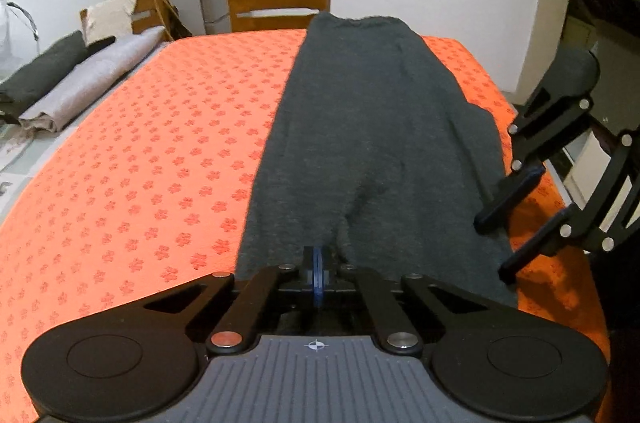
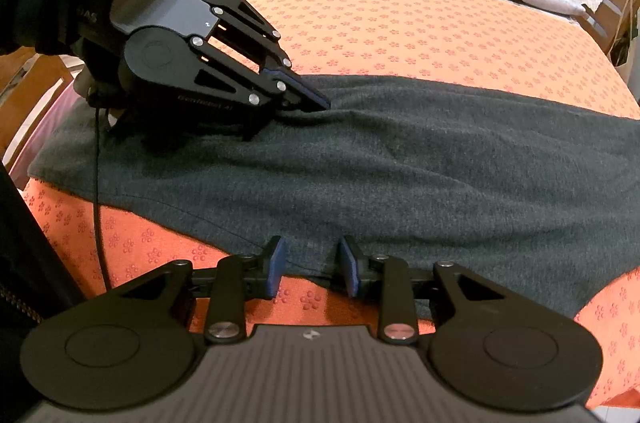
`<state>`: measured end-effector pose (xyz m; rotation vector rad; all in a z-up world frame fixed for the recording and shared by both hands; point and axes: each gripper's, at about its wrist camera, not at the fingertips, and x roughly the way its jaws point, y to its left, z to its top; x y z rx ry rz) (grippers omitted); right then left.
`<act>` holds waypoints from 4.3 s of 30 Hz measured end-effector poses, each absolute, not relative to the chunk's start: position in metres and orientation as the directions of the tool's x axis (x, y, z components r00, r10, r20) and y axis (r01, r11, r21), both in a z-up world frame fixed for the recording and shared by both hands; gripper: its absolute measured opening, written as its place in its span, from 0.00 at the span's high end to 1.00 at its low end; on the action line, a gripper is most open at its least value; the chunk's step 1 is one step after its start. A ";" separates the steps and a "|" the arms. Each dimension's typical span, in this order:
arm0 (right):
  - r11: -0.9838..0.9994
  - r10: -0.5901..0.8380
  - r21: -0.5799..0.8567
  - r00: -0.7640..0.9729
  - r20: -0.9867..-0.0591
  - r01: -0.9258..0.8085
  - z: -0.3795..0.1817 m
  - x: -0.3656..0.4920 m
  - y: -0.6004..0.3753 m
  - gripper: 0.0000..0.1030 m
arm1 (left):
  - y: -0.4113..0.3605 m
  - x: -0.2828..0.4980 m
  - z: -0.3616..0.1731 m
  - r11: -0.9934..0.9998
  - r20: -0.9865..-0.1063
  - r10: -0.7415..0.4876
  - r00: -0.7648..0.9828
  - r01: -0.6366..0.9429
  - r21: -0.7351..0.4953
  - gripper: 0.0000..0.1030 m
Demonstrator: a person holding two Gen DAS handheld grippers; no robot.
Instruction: Fold clothes
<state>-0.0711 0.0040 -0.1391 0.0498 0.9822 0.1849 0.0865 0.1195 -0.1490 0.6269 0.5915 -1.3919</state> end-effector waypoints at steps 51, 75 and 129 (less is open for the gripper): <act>0.984 0.176 0.124 0.540 -0.823 -0.131 -0.140 -0.070 0.009 0.58 | 0.138 0.120 -0.137 0.223 -0.697 -0.715 0.059 0.964 -0.147 0.97; 0.984 0.175 0.123 0.540 -0.823 -0.131 -0.140 -0.070 0.008 0.58 | 0.145 0.168 -0.137 0.357 -0.656 -0.752 -0.066 0.796 -0.489 0.98; 0.983 0.178 0.124 0.537 -0.824 -0.136 -0.139 -0.069 0.007 0.56 | 0.120 0.142 -0.135 0.252 -0.697 -0.708 0.116 0.963 -0.096 0.98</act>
